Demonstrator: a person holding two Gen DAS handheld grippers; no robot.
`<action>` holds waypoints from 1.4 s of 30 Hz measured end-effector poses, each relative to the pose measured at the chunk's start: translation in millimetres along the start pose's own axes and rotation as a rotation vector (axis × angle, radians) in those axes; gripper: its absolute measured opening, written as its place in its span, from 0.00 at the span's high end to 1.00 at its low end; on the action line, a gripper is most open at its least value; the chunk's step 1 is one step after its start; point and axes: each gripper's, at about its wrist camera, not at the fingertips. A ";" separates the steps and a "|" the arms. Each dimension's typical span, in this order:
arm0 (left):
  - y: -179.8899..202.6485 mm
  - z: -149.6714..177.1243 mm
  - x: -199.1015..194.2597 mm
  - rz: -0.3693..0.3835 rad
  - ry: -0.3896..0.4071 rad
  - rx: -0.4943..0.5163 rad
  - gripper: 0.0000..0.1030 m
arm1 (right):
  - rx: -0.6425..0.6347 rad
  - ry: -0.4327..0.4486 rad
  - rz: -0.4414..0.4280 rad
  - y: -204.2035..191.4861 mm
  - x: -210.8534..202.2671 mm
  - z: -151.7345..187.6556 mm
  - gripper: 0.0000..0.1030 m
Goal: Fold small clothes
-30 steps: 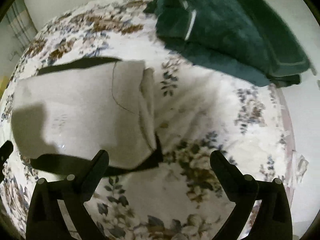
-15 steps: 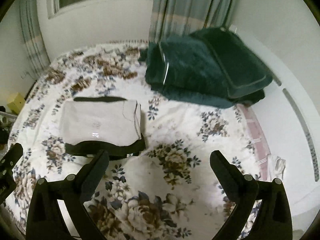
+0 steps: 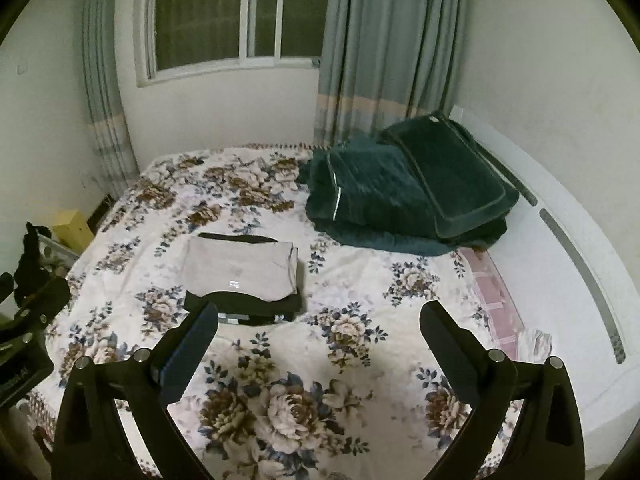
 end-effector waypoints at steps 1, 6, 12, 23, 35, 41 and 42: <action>0.8 0.2 -8.1 -0.002 0.008 0.001 0.00 | 0.001 0.010 -0.005 1.9 -10.0 -0.3 0.01; 1.4 -2.5 -44.7 -0.002 0.048 0.002 0.00 | 0.005 0.050 -0.024 12.1 -55.4 -2.3 0.01; 4.7 -0.9 -75.9 -0.004 0.083 0.001 0.00 | 0.012 0.078 -0.044 23.4 -87.8 -1.7 0.01; 6.5 1.5 -91.6 -0.010 0.109 -0.002 0.00 | 0.004 0.106 -0.074 32.3 -108.1 -2.6 0.01; 7.4 -3.9 -100.8 -0.032 0.111 -0.007 0.00 | -0.007 0.113 -0.092 32.7 -107.1 -10.7 0.00; 6.0 -4.0 -102.1 -0.036 0.113 -0.009 0.00 | -0.009 0.113 -0.093 32.2 -106.7 -11.9 0.00; 5.5 -4.9 -103.6 -0.035 0.115 -0.011 0.00 | -0.007 0.112 -0.092 32.3 -106.9 -11.4 0.00</action>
Point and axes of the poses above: each gripper's, at about its wrist camera, not at the fingertips, and x roughly the way its jaws point, y to its right, z to its underside, and after that the axes turned 12 degrees about y, right-handed
